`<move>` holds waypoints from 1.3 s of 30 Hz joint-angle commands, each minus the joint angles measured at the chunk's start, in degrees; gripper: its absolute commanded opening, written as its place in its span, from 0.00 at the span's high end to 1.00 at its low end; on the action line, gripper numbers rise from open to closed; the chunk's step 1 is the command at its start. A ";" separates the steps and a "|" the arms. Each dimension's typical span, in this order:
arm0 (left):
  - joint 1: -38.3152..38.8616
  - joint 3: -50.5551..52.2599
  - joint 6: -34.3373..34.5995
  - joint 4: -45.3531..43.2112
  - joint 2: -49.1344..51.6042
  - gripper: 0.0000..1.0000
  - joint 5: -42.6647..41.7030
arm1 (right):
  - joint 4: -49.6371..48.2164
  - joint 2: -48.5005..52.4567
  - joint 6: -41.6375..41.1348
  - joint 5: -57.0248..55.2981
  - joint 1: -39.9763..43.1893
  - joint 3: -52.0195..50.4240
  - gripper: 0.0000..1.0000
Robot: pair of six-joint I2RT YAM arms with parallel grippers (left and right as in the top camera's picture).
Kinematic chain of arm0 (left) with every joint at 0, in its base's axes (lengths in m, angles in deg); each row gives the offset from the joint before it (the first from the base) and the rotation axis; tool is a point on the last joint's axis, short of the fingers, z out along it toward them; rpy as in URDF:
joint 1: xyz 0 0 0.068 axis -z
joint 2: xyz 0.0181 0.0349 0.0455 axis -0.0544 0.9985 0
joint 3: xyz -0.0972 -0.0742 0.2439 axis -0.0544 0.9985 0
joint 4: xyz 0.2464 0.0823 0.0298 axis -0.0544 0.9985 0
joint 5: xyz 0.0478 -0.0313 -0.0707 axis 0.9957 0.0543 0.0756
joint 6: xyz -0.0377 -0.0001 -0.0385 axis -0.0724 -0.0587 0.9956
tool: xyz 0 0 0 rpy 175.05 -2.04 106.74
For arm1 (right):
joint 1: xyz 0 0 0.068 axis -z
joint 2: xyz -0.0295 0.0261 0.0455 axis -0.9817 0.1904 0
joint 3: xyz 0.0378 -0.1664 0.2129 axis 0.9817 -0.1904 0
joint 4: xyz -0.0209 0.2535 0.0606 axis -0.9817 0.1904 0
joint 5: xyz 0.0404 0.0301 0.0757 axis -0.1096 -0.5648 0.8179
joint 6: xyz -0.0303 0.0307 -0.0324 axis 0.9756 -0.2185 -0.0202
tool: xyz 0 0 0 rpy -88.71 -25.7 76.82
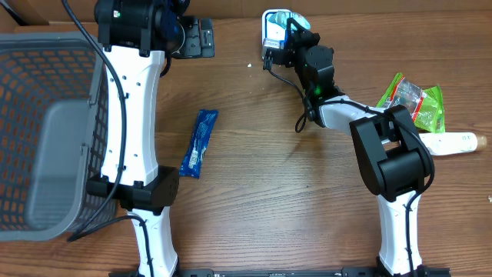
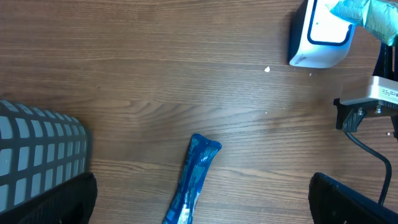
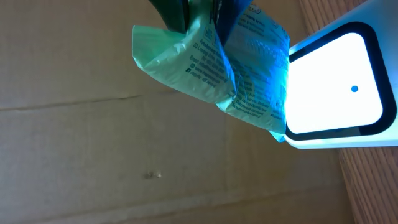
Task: Scan the item barcode
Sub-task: 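Hold the wipes pack in front of the scanner with the right gripper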
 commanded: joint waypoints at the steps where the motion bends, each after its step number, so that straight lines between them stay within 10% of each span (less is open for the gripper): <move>1: -0.57 -0.37 -0.02 0.07 0.39 0.00 0.72 | -1.01 0.33 0.20 0.15 0.11 0.94 0.96; 39: -0.57 -0.37 -0.02 0.07 0.39 0.00 0.72 | -2.73 0.26 6.23 3.19 1.55 0.94 0.96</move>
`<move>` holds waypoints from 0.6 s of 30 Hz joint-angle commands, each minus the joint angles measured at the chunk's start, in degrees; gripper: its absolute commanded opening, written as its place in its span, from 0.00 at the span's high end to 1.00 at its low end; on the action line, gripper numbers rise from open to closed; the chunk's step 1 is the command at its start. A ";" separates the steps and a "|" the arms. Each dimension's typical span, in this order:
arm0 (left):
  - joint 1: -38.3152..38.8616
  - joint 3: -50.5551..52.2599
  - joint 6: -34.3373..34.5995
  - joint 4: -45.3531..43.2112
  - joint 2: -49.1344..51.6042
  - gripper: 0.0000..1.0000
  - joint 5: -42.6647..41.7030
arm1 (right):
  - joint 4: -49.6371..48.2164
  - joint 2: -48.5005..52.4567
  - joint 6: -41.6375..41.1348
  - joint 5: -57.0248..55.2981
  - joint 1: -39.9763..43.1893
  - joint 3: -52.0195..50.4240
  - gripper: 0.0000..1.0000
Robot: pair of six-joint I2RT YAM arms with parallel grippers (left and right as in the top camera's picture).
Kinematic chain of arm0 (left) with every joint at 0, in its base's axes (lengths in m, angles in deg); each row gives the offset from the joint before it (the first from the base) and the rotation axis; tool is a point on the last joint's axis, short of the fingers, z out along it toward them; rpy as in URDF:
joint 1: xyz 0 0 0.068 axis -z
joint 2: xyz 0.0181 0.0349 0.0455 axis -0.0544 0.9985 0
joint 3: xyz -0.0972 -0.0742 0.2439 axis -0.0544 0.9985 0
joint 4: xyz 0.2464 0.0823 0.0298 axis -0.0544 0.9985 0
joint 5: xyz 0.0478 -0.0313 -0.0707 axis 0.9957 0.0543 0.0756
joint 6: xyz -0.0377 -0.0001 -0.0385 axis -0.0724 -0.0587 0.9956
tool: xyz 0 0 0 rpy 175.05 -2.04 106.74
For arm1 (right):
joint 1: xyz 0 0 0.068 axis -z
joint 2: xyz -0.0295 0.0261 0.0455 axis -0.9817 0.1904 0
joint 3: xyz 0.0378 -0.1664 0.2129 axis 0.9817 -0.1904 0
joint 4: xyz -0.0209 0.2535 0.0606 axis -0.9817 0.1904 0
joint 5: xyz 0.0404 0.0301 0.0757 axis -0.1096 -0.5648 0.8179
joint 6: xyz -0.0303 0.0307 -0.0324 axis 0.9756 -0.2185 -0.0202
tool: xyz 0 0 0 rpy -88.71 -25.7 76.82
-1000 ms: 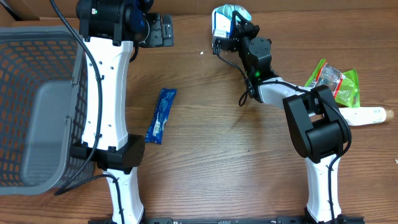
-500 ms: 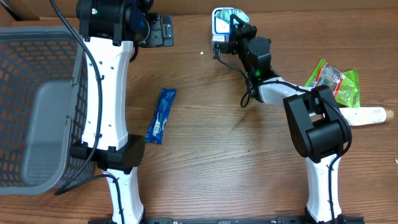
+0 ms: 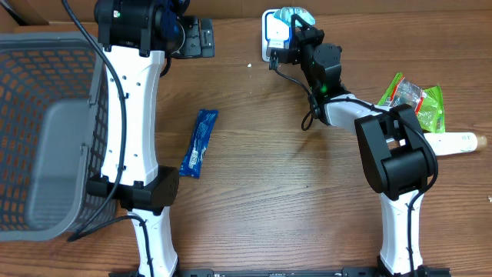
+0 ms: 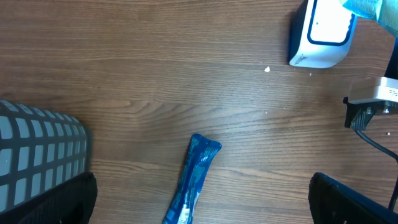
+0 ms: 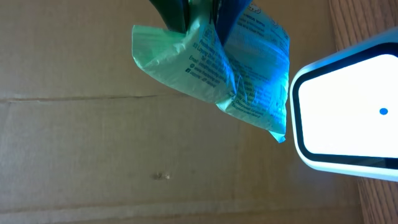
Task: Scan the item barcode
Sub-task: 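Hold the wipes pack in front of the scanner with the right gripper, then carry the wipes pack right and drop it by the snack bag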
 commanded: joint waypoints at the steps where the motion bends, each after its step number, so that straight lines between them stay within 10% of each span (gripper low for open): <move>1: -0.57 -0.39 0.00 0.07 0.39 0.00 0.72 | -0.90 0.24 0.07 0.11 -0.26 0.94 0.96; 18: -0.57 -0.39 0.00 0.07 0.39 0.00 0.70 | 12.07 -12.24 -4.42 -4.57 -4.22 -0.35 0.96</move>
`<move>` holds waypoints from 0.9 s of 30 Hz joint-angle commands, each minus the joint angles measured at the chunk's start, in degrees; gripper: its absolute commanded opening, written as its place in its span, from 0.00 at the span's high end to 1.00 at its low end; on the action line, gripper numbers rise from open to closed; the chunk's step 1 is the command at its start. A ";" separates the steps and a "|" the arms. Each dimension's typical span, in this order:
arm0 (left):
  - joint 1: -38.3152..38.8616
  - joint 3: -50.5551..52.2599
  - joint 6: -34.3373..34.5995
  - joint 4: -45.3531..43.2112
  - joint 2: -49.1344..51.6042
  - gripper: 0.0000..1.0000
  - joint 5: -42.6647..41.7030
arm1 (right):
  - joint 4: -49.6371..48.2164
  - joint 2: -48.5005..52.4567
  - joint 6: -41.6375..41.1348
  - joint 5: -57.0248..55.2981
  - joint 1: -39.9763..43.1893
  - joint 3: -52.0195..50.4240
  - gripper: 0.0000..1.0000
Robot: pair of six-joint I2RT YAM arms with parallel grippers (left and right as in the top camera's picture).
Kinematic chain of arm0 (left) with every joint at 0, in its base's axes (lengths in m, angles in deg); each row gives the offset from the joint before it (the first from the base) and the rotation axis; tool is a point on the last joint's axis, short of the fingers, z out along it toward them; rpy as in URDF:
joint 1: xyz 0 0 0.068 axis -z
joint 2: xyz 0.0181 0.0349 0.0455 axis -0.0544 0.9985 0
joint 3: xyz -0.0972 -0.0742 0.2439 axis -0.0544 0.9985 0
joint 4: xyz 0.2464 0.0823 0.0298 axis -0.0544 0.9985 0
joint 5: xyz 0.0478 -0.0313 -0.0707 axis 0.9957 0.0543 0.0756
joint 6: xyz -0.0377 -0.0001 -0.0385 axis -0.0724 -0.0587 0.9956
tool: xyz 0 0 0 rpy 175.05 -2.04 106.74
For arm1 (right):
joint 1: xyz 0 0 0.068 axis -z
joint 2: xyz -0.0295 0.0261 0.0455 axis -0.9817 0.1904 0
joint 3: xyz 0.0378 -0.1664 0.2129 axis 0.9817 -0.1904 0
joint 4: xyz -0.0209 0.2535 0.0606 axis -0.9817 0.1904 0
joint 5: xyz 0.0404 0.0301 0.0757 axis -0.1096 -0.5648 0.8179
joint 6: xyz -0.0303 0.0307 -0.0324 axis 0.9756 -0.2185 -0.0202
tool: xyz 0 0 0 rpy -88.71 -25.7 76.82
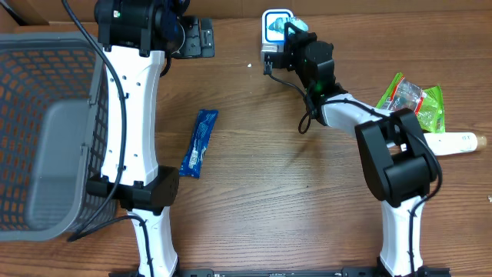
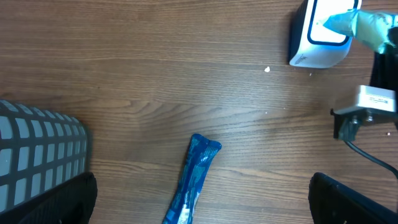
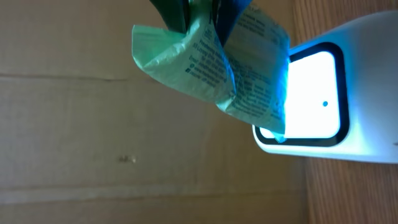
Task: Scan the item barcode
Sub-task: 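Carry the wipes pack right and drop it by the snack bag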
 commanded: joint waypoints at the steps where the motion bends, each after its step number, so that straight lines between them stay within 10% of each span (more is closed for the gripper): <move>1: -0.57 -0.39 0.00 0.07 0.39 0.00 0.70 | 0.44 -9.64 -6.40 -4.72 -2.62 -0.33 0.96; 10: -0.57 -0.39 0.00 0.09 0.39 0.00 0.72 | 28.61 -22.12 -27.85 -10.73 -11.10 -0.48 0.96; 19: -0.57 -0.39 0.00 0.09 0.39 0.00 0.72 | 56.41 -22.80 -95.56 -9.07 -15.76 -0.48 0.96; 27: -0.57 -0.39 0.00 0.09 0.39 0.00 0.72 | 66.07 -24.94 -112.67 6.03 -12.22 -0.35 0.96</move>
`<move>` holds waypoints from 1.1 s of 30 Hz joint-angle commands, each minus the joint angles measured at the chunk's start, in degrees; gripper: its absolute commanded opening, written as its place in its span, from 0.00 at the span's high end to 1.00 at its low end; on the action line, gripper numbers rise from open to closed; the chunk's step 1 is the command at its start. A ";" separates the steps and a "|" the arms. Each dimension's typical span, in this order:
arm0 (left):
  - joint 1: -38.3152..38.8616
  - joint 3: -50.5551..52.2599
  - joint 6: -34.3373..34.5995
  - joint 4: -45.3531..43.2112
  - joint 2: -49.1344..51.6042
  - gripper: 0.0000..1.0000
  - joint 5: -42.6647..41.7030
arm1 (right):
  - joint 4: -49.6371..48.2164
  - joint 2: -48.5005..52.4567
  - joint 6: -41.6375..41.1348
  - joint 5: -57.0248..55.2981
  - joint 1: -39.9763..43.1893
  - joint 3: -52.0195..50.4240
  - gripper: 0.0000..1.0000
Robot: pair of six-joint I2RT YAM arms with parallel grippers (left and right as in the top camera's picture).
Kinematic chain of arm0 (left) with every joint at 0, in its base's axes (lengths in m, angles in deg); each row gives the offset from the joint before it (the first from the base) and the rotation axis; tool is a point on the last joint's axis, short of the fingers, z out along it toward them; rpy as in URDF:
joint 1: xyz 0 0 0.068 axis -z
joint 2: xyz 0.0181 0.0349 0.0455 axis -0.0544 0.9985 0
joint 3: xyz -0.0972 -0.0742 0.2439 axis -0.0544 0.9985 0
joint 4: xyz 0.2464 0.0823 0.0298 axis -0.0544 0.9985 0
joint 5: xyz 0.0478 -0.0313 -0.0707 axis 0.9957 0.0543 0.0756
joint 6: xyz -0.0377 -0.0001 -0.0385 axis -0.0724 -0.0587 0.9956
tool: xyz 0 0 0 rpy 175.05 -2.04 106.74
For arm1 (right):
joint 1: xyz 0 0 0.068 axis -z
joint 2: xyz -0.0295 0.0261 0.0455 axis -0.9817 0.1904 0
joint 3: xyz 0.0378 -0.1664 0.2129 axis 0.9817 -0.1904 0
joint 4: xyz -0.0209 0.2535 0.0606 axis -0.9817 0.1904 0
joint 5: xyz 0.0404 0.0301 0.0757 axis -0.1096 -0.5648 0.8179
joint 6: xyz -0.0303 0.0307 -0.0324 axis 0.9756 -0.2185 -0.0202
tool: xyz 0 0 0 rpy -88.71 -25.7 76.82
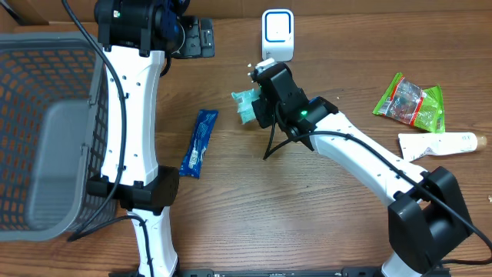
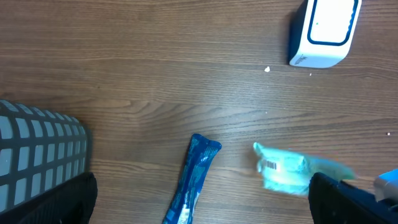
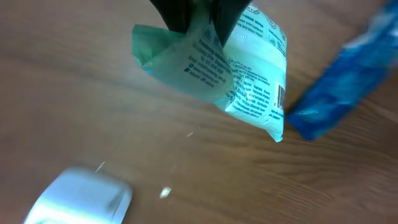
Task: Scan the item barcode
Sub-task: 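Carry the wipes pack right and drop it by the snack bag, then reach the right gripper left to the blue snack bar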
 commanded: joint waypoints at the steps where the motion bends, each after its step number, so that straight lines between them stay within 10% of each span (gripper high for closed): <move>1: -0.57 -0.37 -0.02 0.04 0.39 0.00 0.70 | 0.74 -3.50 -15.15 10.64 4.92 0.26 0.96; 8: -0.57 -0.37 -0.02 0.07 0.39 0.00 0.70 | 6.27 -6.51 -21.31 26.53 26.86 0.24 0.96; 26: -0.57 -0.37 -0.02 0.07 0.39 0.00 0.72 | 11.43 0.59 -11.34 12.37 53.88 0.17 0.96; 31: -0.57 -0.37 -0.02 0.07 0.39 0.00 0.72 | 7.54 0.59 -11.32 9.51 55.43 0.20 0.70; 33: -0.57 -0.37 -0.02 0.07 0.39 0.00 0.72 | 6.64 0.59 -11.32 11.13 55.52 0.52 0.43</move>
